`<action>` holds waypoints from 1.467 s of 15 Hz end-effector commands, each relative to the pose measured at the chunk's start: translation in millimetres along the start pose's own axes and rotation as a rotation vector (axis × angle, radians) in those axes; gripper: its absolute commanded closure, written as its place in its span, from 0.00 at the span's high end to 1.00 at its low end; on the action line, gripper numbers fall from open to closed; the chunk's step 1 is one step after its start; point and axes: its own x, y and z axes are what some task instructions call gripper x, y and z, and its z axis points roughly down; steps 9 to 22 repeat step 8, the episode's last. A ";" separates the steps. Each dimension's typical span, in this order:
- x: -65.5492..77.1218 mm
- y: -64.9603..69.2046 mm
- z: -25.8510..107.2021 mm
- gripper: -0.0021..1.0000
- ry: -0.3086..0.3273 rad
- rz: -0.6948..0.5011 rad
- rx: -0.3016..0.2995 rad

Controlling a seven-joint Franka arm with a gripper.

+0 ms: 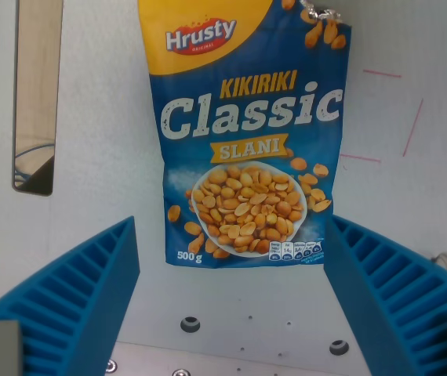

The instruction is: Move in gripper negative z

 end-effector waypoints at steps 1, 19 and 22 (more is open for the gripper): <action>0.0 0.0 -6.7 1.00 0.004 0.000 0.000; -0.1 0.0 -41.7 1.00 0.004 0.000 0.000; -0.1 0.0 -41.7 1.00 0.004 0.000 0.000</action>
